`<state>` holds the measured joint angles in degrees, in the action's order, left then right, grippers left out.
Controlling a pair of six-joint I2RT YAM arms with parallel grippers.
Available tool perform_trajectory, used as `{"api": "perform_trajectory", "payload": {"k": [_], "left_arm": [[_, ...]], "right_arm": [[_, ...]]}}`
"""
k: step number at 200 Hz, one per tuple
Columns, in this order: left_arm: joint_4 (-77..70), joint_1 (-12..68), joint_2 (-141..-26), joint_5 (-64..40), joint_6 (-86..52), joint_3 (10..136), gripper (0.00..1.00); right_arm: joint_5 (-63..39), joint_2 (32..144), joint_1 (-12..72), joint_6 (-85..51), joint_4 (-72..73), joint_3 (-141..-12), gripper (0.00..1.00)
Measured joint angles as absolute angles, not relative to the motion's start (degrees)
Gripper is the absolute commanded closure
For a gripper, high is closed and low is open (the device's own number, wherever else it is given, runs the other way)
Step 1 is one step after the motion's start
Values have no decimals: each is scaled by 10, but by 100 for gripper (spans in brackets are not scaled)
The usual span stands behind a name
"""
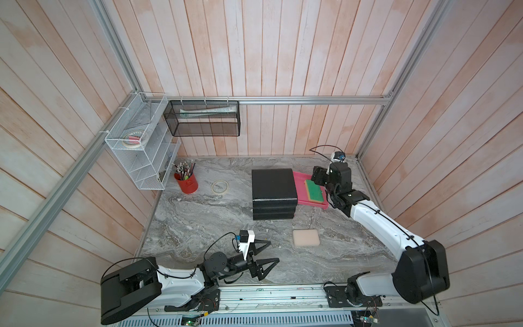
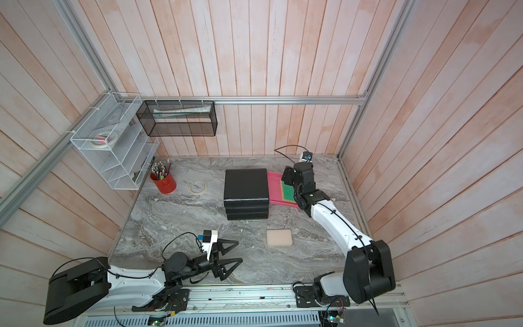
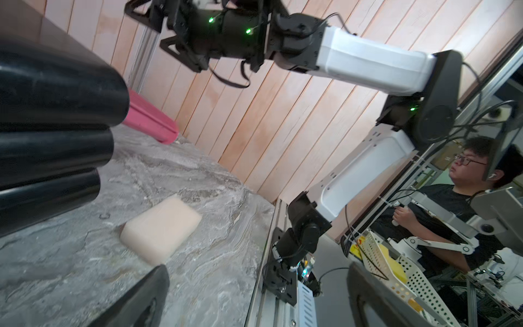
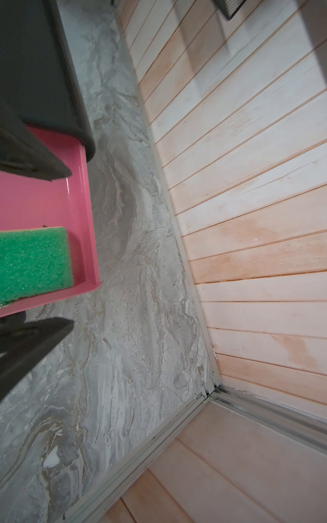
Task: Take the sponge out of the drawer
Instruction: Pick up the sponge from the drawer.
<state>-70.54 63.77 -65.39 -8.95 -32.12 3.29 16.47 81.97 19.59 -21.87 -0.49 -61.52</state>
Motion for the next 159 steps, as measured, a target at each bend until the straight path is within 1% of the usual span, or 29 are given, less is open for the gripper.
{"api": "perform_trajectory", "payload": {"k": [15, 41, 68, 113, 136, 159], "left_arm": [[-696, 638, -637, -83, -317, 37, 0], [-633, 638, -603, -54, -310, 63, 0], [-595, 637, -590, -17, -309, 73, 0], [-559, 638, -590, 15, -313, 73, 0], [-554, 638, -590, 22, -313, 73, 0], [-545, 638, -581, 30, -314, 73, 0]], "right_arm": [[160, 853, 196, -209, -28, -636, 28], [155, 899, 196, -196, -72, -657, 30], [152, 933, 200, -183, -107, -669, 33], [149, 964, 209, -168, -138, -706, 43], [149, 983, 210, -164, -151, -734, 45], [147, 1005, 210, -163, -167, -758, 51]]}}
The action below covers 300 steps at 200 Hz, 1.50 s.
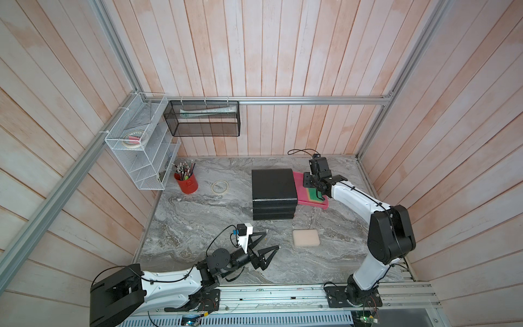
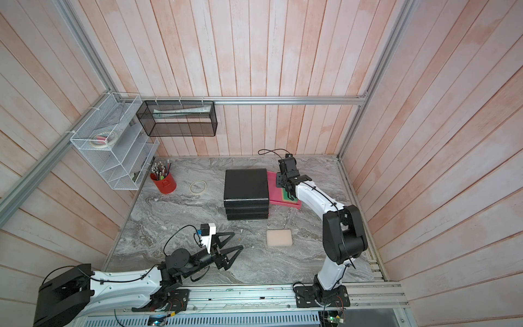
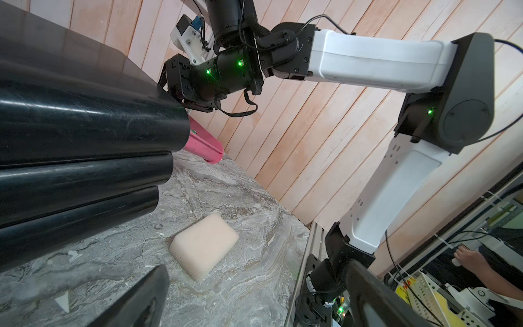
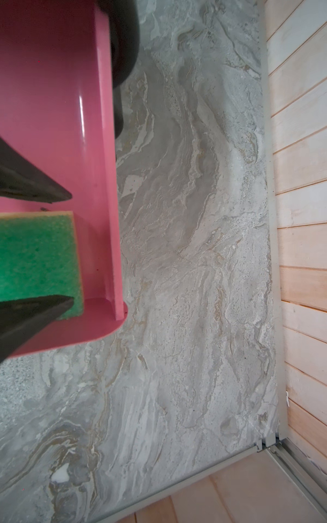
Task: Take the sponge out of the drawer
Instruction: Pick up the sponge from the drawer.
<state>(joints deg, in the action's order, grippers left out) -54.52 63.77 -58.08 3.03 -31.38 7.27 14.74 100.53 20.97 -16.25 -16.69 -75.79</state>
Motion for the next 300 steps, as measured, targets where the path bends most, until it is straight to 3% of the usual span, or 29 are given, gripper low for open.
{"api": "perform_trajectory", "payload": {"k": [39, 67, 83, 130, 169, 212, 300], "left_arm": [[-534, 637, -562, 37, -315, 73, 0], [-528, 637, -556, 41, -315, 73, 0], [-524, 637, -554, 46, -315, 73, 0], [-494, 637, -551, 69, -307, 75, 0], [-456, 638, -583, 109, -253, 135, 0], [-487, 637, -700, 162, -159, 233, 0], [-655, 640, -970, 231, 40, 435, 0]], "right_arm": [[140, 1028, 210, -160, -190, -768, 59], [134, 1028, 210, -163, -192, -772, 89], [132, 1028, 210, -162, -196, -777, 100], [130, 1011, 209, -205, -188, -771, 100], [72, 870, 195, -298, -105, -688, 100], [-19, 725, 180, -460, 41, -607, 100], [-87, 654, 235, -676, 146, -491, 100]]}}
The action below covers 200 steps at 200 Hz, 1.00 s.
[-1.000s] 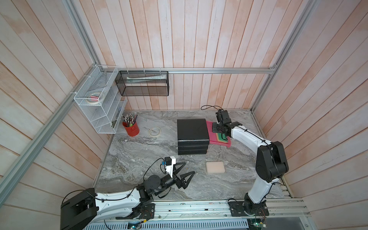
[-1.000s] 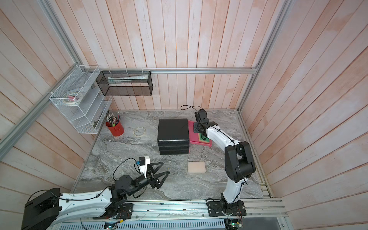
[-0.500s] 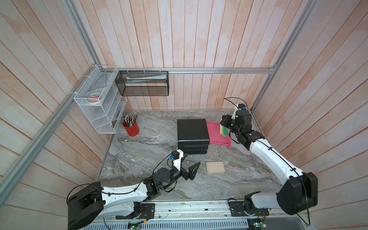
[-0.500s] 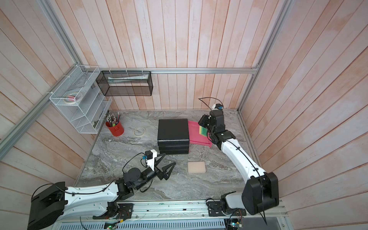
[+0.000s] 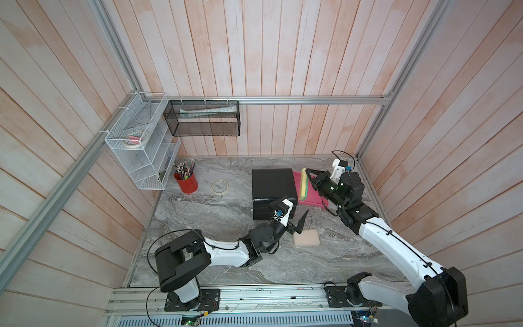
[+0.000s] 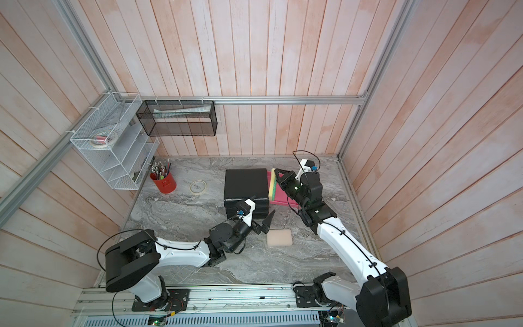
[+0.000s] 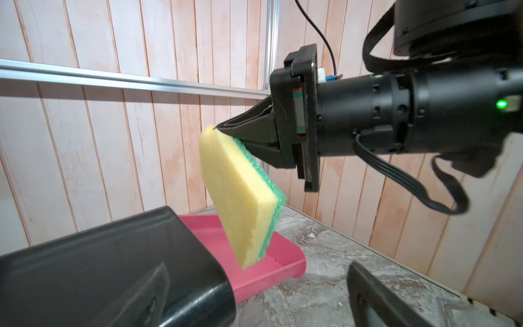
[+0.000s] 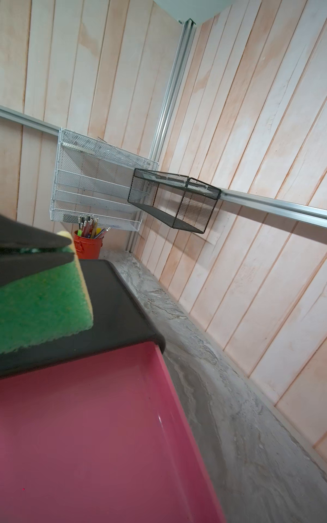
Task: Take the sponge out of the drawer
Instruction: Pick up the sponge from the drawer, then place the sponge at the center of the board.
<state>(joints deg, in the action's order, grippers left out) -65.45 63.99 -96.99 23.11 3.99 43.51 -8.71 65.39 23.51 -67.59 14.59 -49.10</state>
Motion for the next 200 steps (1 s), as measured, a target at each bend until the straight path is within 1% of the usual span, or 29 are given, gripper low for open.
{"api": "perform_trajectory", "payload": {"k": [9, 22, 41, 53, 65, 76, 96, 103, 111, 129, 139, 147, 160, 163, 176, 180, 188, 200], "left_arm": [[-669, 640, -989, 238, 50, 450, 1], [-684, 640, -1009, 247, 62, 464, 5], [-695, 640, -1029, 257, 76, 481, 18], [-700, 640, -1037, 260, 78, 488, 31], [-705, 641, -1038, 261, 86, 489, 39], [-715, 641, -1038, 265, 90, 489, 45], [-720, 641, -1038, 267, 95, 492, 50], [-721, 641, -1038, 266, 95, 493, 54], [-720, 642, -1038, 265, 98, 495, 61], [-719, 642, -1039, 265, 100, 498, 84], [-719, 642, -1039, 265, 98, 498, 94], [-719, 642, -1039, 266, 97, 498, 100], [-720, 642, -1039, 267, 98, 498, 100], [-720, 642, -1039, 267, 97, 498, 100], [-719, 642, -1037, 267, 94, 497, 100], [-716, 642, -1034, 267, 93, 495, 100], [-709, 642, -1024, 266, 88, 487, 100], [-689, 642, -997, 260, 77, 467, 100]], "right_arm": [[-87, 644, 239, -685, 149, -485, 100], [-87, 630, 241, -696, 152, -481, 100], [-87, 613, 241, -708, 157, -472, 100], [-87, 605, 242, -712, 158, -468, 100], [-87, 600, 242, -717, 158, -465, 100], [-87, 597, 242, -719, 159, -462, 100], [-88, 595, 242, -725, 162, -456, 100], [-89, 596, 242, -727, 164, -454, 100], [-90, 596, 242, -731, 168, -450, 100], [-93, 597, 242, -738, 174, -446, 100], [-93, 598, 242, -740, 178, -446, 100], [-95, 598, 242, -741, 180, -446, 100], [-98, 598, 242, -740, 182, -446, 100], [-98, 598, 242, -738, 182, -446, 97], [-100, 598, 242, -733, 182, -446, 73], [-100, 598, 242, -733, 182, -446, 67], [-101, 597, 242, -724, 182, -446, 60], [-98, 592, 242, -708, 182, -445, 51]]}}
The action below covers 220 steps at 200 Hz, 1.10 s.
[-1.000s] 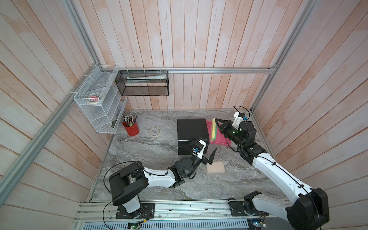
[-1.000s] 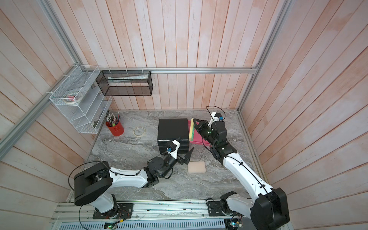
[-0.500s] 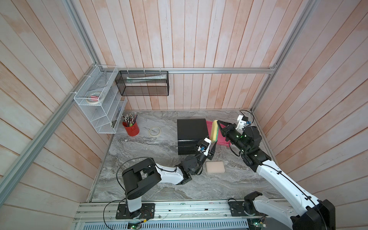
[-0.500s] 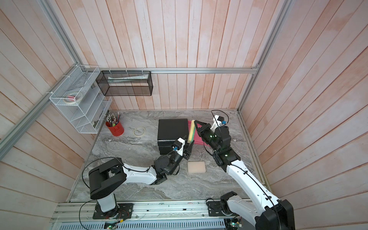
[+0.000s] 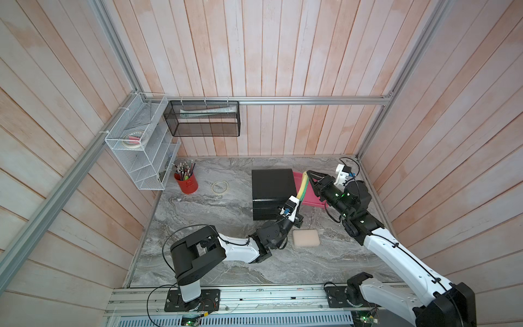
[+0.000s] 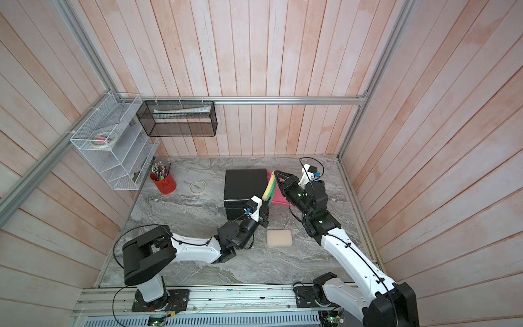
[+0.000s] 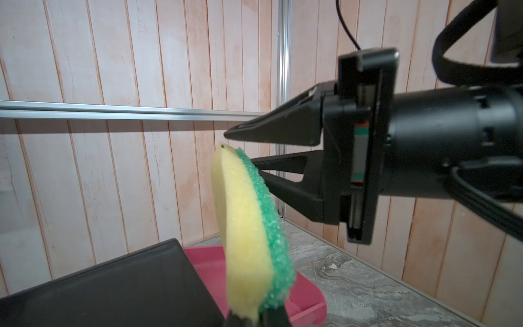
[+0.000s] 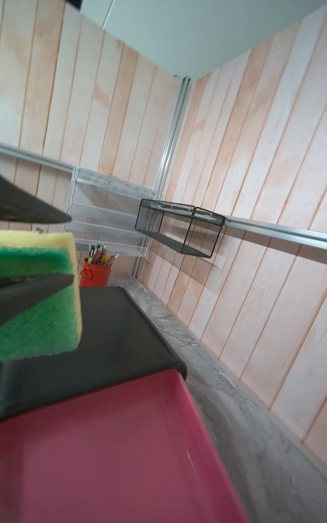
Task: Take the sponge out of the drawer
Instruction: Place the sponge at the center of the board.
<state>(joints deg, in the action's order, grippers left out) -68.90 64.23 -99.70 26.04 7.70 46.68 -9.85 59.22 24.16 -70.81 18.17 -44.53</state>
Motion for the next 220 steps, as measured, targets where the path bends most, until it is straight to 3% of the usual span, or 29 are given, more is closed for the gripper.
{"api": "perform_trajectory", "payload": {"k": [38, 73, 124, 159, 220], "left_arm": [[-526, 628, -831, 191, -21, 419, 100], [-411, 571, -691, 61, -164, 344, 100], [-273, 569, -597, -41, -292, 225, 100], [-217, 561, -604, -78, -331, 205, 100], [-240, 499, -762, -143, -357, 206, 100]], "right_arm": [[-35, 516, 237, -626, 162, -439, 35], [39, 432, 235, -560, 161, -421, 31], [92, 417, 234, -514, 136, -399, 29], [97, 428, 231, -506, 128, -392, 28], [98, 433, 228, -505, 128, -388, 28]]}}
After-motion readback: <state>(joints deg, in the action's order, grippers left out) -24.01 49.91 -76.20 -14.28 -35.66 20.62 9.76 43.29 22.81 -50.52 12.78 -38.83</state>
